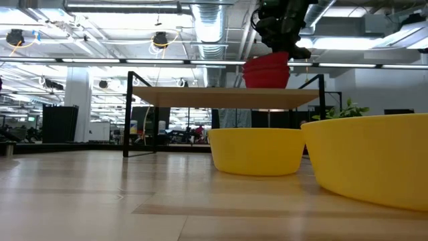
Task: Pick & Place Mini bowls
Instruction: Stack the red patterned bowl on top of the red patterned bowl on the shelf
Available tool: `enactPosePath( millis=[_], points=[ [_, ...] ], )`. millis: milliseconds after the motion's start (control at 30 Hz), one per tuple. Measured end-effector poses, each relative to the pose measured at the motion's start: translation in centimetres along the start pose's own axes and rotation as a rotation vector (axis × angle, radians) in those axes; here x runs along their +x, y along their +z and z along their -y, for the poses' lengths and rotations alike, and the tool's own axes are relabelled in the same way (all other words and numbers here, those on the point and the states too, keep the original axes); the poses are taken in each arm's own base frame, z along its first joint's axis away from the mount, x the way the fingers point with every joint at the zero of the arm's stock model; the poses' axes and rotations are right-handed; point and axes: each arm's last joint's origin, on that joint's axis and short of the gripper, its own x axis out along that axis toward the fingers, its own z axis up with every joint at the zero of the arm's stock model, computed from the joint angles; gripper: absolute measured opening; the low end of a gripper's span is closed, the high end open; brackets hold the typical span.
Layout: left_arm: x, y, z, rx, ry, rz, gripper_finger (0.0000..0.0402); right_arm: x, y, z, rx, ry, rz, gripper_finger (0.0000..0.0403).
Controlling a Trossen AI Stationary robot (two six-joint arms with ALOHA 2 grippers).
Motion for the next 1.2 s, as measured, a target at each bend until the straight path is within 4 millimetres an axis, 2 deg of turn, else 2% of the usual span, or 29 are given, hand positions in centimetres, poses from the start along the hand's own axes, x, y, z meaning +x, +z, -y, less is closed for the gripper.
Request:
enactPosePath(
  millis=[233,533,1200],
  points=[
    [0.01,-0.01,0.01,0.0,0.0,-0.001,0.0121,0.0,-0.02,0.01,0.0,-0.001,-0.002,0.0021],
    [0.0,-0.01,0.01,0.0,0.0,-0.001,0.0121,0.0,-0.27,0.08,-0.003,-0.01,-0.027,0.004],
    [0.0,-0.03,0.0,0.001,0.0,-0.003,0.0121,0.08,-0.45,-0.44,-0.026,-0.028,-0.028,0.0104]
  ],
)
